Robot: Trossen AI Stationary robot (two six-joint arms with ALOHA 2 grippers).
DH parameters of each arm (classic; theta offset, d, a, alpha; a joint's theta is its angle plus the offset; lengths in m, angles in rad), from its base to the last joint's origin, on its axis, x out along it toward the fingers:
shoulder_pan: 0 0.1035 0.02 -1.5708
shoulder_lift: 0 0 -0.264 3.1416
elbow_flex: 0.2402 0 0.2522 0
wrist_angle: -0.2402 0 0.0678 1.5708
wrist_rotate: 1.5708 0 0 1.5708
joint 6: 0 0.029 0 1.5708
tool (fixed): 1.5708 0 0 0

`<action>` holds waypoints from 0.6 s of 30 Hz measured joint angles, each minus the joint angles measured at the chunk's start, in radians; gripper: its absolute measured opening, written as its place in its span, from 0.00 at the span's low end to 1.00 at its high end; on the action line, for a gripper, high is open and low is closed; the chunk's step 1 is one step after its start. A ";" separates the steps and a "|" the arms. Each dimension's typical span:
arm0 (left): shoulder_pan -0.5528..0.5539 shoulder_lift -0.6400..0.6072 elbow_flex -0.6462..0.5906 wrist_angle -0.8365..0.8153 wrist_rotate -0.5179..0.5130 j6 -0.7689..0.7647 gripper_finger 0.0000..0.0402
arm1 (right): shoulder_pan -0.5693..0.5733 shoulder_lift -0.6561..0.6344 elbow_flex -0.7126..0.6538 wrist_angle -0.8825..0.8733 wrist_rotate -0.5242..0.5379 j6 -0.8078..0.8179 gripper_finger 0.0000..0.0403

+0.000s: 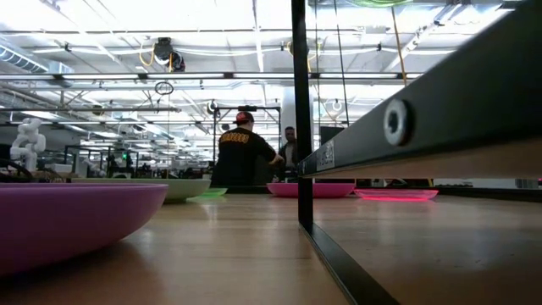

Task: Place and stack plates onto a shelf
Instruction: Put the right green plate on the shelf

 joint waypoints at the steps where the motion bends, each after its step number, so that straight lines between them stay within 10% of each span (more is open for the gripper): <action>1: 0.000 0.000 0.000 0.000 0.000 0.000 0.01 | 0.000 0.000 0.000 0.001 -0.008 0.000 0.16; 18: -0.004 0.000 0.000 0.100 -0.033 -0.025 0.17 | 0.000 0.000 0.000 0.003 -0.077 -0.018 0.00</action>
